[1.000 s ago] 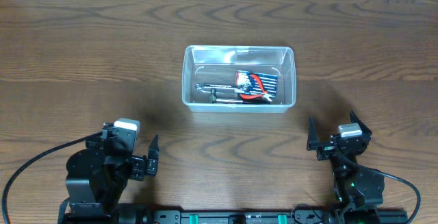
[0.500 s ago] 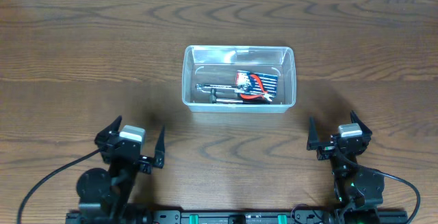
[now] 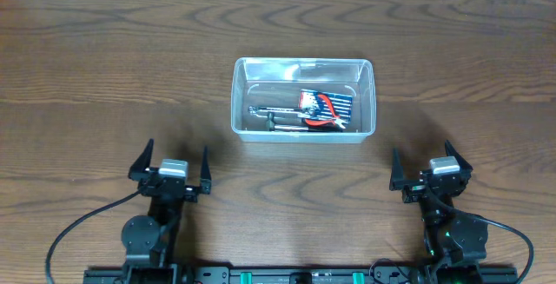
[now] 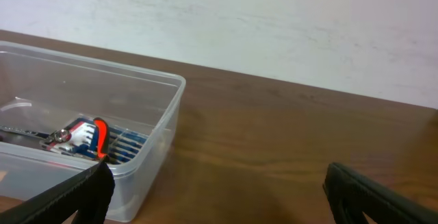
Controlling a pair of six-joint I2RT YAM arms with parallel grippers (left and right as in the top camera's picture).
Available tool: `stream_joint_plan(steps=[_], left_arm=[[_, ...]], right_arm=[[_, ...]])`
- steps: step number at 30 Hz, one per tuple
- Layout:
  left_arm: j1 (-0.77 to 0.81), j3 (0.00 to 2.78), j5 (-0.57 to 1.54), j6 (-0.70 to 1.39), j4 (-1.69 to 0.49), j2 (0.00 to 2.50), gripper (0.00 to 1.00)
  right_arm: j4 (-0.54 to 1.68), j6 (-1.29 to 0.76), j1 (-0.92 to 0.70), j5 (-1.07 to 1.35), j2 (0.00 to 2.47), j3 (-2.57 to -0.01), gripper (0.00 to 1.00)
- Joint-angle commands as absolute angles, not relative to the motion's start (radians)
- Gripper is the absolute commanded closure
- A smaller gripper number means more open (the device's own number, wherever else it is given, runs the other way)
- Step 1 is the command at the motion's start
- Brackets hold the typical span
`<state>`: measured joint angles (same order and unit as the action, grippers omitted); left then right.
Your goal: Pack container
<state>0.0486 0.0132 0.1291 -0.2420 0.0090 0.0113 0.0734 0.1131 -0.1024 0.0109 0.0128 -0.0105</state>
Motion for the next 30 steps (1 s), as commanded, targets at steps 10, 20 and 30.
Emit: stream_joint_plan(steps=[10,20,30], left_arm=[[0.073,0.004,0.114,-0.182,-0.063,0.002,0.02],[0.073,0.004,0.115,-0.031,-0.063,0.002,0.02],[0.073,0.004,0.119,0.036,-0.062,0.002,0.02]], right_arm=[[0.074,0.118,-0.119,0.008,0.005,-0.006,0.01],[0.074,0.118,-0.119,0.008,0.005,-0.006,0.01],[0.074,0.118,-0.119,0.008,0.005,-0.006,0.01]])
